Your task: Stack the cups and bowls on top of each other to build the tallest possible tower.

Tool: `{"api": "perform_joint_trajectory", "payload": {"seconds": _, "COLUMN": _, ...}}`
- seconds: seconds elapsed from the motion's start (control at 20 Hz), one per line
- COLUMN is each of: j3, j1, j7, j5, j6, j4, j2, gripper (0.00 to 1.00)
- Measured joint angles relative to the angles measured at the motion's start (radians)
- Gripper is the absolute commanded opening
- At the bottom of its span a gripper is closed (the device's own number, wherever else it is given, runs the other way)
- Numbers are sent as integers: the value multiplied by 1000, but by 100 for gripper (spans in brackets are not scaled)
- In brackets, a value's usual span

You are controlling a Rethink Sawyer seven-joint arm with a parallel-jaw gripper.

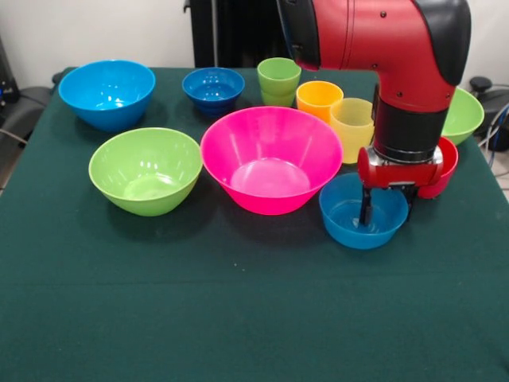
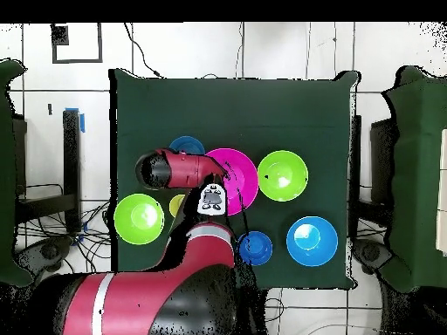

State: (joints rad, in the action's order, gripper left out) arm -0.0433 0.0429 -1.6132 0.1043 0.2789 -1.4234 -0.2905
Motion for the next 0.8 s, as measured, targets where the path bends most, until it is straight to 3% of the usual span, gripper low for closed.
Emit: {"api": "perform_joint_trajectory", "payload": {"seconds": 0.8, "j3": -2, "j1": 0, "j7": 0, "j5": 0, "j6": 0, "j4": 11, "j2": 5, "gripper": 100}}
